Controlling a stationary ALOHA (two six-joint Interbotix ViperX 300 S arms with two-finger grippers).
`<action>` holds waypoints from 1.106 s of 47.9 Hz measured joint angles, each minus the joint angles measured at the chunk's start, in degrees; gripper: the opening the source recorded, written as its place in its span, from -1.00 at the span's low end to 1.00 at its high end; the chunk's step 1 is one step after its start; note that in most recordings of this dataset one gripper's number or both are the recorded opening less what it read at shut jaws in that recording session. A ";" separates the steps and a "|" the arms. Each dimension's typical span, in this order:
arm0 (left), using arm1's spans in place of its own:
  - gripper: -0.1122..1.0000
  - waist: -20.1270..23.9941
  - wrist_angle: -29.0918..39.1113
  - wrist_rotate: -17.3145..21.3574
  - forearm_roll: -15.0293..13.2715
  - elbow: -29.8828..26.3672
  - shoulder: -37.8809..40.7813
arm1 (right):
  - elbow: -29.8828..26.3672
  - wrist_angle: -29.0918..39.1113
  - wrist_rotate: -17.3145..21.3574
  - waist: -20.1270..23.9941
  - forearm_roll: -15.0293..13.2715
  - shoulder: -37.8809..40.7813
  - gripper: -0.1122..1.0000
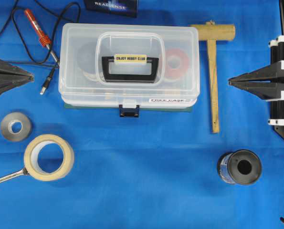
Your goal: Open the tool box with both arms.
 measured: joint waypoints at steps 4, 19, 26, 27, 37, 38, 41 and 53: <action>-0.80 0.18 2.29 0.44 -1.32 -0.09 -0.09 | -0.35 0.88 0.09 -0.09 0.00 0.09 -0.80; -0.80 6.59 13.01 6.33 -2.02 -0.09 0.09 | -3.87 16.70 1.05 -4.66 0.53 0.53 -0.80; -0.79 10.28 17.75 6.77 -2.02 -0.09 1.05 | -3.87 21.71 2.37 -8.17 1.05 1.58 -0.78; -0.79 10.63 18.46 6.94 -2.02 0.00 1.23 | -3.87 22.41 2.64 -8.70 1.14 1.85 -0.78; 0.04 13.54 23.29 7.47 -1.93 0.09 5.27 | -3.78 28.74 3.43 -14.50 1.14 5.98 0.07; 0.15 13.71 23.38 7.47 -2.02 0.18 6.06 | -3.78 29.18 3.43 -15.29 1.14 6.50 0.18; 0.48 14.24 23.55 7.65 -2.02 0.26 8.17 | -3.69 30.41 3.43 -17.23 0.97 8.44 0.51; 0.55 16.61 22.68 7.82 -1.93 0.18 18.28 | -3.25 31.90 3.43 -20.39 0.26 16.17 0.60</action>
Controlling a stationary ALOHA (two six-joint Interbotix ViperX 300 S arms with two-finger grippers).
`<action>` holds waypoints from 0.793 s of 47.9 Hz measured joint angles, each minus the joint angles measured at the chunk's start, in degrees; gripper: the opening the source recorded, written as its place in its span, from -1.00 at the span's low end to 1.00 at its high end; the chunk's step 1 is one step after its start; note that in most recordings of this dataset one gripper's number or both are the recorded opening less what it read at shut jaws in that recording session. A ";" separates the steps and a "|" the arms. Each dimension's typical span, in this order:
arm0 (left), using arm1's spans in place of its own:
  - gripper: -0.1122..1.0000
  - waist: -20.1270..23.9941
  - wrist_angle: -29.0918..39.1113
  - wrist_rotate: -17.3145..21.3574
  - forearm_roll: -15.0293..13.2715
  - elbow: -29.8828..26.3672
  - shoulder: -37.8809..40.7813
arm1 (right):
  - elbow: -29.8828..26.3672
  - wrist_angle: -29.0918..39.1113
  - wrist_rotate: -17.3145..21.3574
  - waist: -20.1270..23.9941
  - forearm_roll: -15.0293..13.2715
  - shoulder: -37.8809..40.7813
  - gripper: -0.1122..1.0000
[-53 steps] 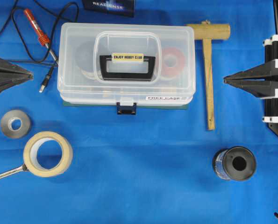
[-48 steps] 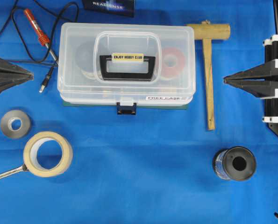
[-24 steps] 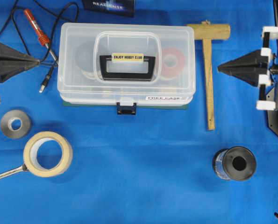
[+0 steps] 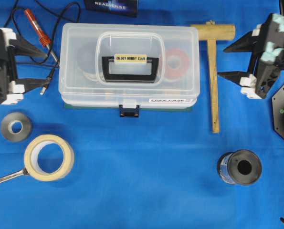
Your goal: Open the tool box with both arms.
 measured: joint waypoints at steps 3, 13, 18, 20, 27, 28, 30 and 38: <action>0.57 0.44 -0.97 0.00 -0.09 -0.35 2.20 | 0.00 -0.70 0.00 0.00 0.00 1.93 0.60; 0.57 0.70 -4.39 0.00 0.00 -2.29 8.09 | -0.62 -5.19 0.00 2.37 0.00 6.86 0.60; 0.57 0.70 -4.75 0.09 -0.09 -2.99 9.67 | -1.41 -7.29 0.09 4.04 0.00 8.96 0.60; 0.57 0.70 -4.75 0.09 -0.09 -3.16 9.93 | -1.85 -7.91 0.09 4.13 0.00 9.67 0.60; 0.57 0.70 -5.10 -0.09 0.00 -3.34 10.28 | -3.34 -9.32 0.09 4.83 0.09 10.90 0.60; 0.57 0.62 -5.10 -0.09 0.00 -3.25 10.37 | -3.60 -9.40 0.09 5.01 0.09 11.07 0.60; 0.57 0.53 -5.19 -0.09 0.00 -3.34 10.37 | -3.96 -9.40 0.09 5.36 0.00 11.16 0.60; 0.56 0.53 -5.36 -0.09 0.00 -3.25 10.37 | -4.22 -9.49 0.09 5.71 0.09 11.34 0.60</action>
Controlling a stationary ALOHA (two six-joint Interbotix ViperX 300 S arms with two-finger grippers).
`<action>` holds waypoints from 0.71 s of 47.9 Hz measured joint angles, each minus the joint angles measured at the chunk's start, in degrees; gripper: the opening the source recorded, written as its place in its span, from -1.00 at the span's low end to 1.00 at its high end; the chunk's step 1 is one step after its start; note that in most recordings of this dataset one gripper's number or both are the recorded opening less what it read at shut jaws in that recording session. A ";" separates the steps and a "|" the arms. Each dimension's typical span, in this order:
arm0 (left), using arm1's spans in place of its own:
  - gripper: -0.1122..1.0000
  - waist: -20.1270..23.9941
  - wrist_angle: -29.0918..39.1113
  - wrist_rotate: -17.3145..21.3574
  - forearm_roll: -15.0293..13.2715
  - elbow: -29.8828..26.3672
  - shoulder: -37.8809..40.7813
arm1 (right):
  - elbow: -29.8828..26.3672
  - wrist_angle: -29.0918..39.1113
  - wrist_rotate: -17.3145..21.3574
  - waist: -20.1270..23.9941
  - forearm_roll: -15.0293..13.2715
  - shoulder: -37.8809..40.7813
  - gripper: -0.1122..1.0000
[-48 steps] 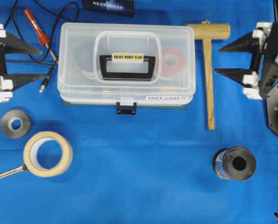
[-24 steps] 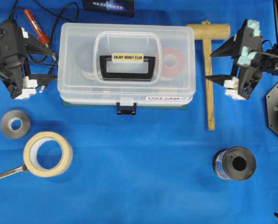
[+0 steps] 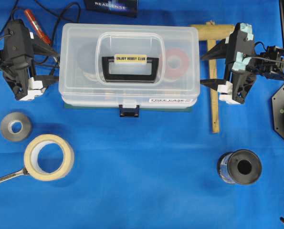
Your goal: Open the tool box with both arms.
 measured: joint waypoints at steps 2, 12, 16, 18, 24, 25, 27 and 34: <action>0.56 0.09 0.00 0.00 0.00 -0.09 0.00 | 0.00 0.00 0.00 0.09 0.00 0.00 0.60; 0.56 0.00 0.00 0.09 0.00 0.00 -0.44 | -0.18 -0.09 0.09 0.26 0.70 0.00 0.60; 0.56 0.00 0.00 0.09 0.00 0.00 -0.97 | -0.35 -0.09 0.00 0.26 0.79 0.00 0.60; 0.56 0.09 0.00 0.09 0.00 0.00 -1.49 | -0.44 -0.09 0.00 0.26 0.88 0.00 0.60; 0.56 0.18 0.09 0.09 0.09 0.09 -3.69 | -0.97 0.26 0.00 0.26 0.88 -0.79 0.60; 0.56 0.09 0.09 0.00 0.09 0.00 -4.22 | -1.05 0.35 0.00 0.26 0.88 -1.05 0.60; 0.56 0.18 0.09 0.09 0.09 0.09 -5.01 | -1.14 0.53 0.00 0.18 0.88 -1.58 0.60; 0.56 0.79 0.00 0.09 0.09 0.09 -8.17 | -1.14 0.62 0.00 0.18 0.70 -4.13 0.60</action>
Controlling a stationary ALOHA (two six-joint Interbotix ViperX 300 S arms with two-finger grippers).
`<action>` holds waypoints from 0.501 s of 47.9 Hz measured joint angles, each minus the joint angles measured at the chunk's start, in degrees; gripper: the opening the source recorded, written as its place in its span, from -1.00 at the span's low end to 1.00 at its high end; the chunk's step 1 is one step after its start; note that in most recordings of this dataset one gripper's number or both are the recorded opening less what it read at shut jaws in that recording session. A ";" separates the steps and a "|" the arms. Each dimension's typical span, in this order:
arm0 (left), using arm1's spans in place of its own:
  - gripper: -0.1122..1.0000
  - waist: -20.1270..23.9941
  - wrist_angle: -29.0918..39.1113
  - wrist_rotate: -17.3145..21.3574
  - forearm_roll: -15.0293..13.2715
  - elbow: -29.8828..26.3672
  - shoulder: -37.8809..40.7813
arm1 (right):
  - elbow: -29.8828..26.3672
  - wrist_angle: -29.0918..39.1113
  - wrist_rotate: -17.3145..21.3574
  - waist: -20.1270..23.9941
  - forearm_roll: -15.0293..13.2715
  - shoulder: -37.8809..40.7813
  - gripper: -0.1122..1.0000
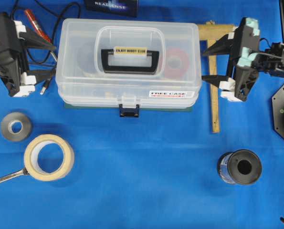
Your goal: Open the tool box with both arms.
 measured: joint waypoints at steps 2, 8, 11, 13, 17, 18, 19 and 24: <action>0.56 0.26 0.00 0.00 0.00 0.00 -0.88 | -0.09 0.00 0.00 -0.09 0.00 -0.79 0.60; 0.56 1.05 -1.14 0.09 0.00 0.35 -2.99 | 0.00 0.00 0.00 -0.09 0.00 -3.25 0.60; 0.56 1.67 -2.55 0.26 0.00 0.70 -3.78 | -0.09 0.00 0.00 -0.26 0.00 -4.31 0.60; 0.56 2.20 -3.52 0.35 -0.09 0.88 -4.31 | -0.09 0.00 0.00 -0.44 -0.09 -5.01 0.60; 0.56 3.08 -4.83 0.35 0.00 1.05 -4.83 | -0.09 0.00 -0.09 -0.79 -0.09 -6.15 0.60; 0.56 3.25 -5.01 0.35 0.00 0.97 -4.83 | -0.09 0.00 -0.09 -0.97 -0.18 -6.42 0.60; 0.56 3.52 -5.27 0.35 -0.09 1.05 -4.83 | -0.09 0.00 -0.09 -1.05 -0.18 -6.59 0.60; 0.56 4.39 -5.80 1.32 -0.09 0.97 -4.92 | -0.26 0.00 -0.09 -1.58 -0.35 -7.21 0.60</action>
